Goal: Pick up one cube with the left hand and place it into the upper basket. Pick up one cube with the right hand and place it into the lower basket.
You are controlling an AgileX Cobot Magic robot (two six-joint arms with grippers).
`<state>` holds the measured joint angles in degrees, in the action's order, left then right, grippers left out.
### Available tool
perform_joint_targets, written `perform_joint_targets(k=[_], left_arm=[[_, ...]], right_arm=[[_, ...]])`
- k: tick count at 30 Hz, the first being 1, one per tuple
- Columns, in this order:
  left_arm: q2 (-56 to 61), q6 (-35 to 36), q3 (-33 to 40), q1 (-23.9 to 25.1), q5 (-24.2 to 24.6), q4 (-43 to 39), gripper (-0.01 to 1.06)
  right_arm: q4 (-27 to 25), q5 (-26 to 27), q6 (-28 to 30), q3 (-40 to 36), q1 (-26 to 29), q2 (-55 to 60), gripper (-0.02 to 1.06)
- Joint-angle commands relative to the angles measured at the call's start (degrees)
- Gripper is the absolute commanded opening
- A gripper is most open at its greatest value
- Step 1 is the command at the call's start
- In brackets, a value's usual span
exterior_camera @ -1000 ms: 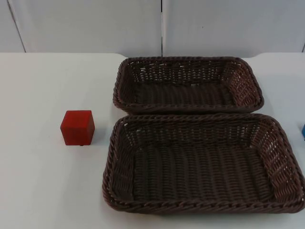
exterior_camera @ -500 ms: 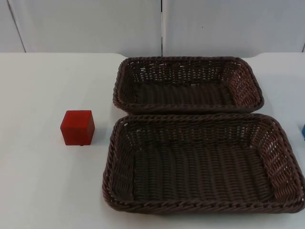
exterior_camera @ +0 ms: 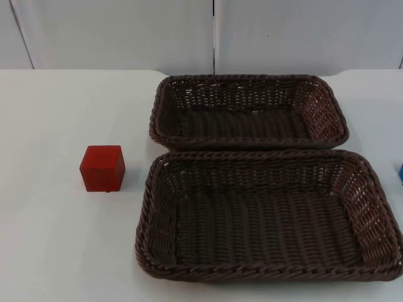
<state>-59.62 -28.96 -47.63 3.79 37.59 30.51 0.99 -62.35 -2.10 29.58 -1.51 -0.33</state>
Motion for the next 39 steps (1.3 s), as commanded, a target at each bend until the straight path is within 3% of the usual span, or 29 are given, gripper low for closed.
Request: perform_joint_targets(k=[1,9,22,39], left_arm=[[-2.79,-1.05,-1.83,0.27,-0.49,1.73,1.05],[-8.9,-2.26,-4.57,-0.54,-0.23,2.54,1.05],[-23.65,-1.32,-11.17,-9.09,-2.41,0.47,1.05],[-39.73,2.24,-15.62,-9.82,-4.85,-1.65,1.05]], right_arm=[[0.2,0.6,0.12,-0.14,0.15,0.33,1.05],[0.2,0.6,0.12,-0.14,0.15,0.33,1.05],[0.2,0.6,0.12,-0.14,0.15,0.33,1.05],[0.2,0.6,0.12,-0.14,0.15,0.33,1.05]])
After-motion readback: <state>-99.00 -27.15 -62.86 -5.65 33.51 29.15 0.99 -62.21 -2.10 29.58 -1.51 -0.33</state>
